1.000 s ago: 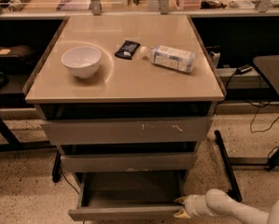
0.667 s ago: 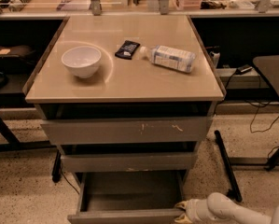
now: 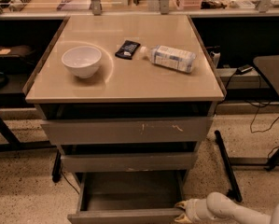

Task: Open bottom drawer

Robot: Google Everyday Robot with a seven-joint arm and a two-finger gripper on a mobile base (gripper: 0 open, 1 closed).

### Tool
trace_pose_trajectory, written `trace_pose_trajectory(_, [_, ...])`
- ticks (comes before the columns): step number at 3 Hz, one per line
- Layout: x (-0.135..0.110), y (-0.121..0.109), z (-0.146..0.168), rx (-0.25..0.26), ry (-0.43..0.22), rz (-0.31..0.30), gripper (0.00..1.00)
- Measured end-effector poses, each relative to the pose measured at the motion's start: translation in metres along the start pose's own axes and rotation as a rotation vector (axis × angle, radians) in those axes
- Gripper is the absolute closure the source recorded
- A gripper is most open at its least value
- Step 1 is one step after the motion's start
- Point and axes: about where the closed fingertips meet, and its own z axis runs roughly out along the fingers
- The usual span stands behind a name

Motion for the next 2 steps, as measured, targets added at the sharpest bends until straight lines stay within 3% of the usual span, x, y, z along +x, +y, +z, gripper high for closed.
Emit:
trace_pose_trajectory(1, [0.0, 0.0, 0.0, 0.0, 0.0, 0.0, 0.35])
trace_pose_trajectory(2, [0.004, 0.015, -0.002, -0.035, -0.027, 0.01, 0.11])
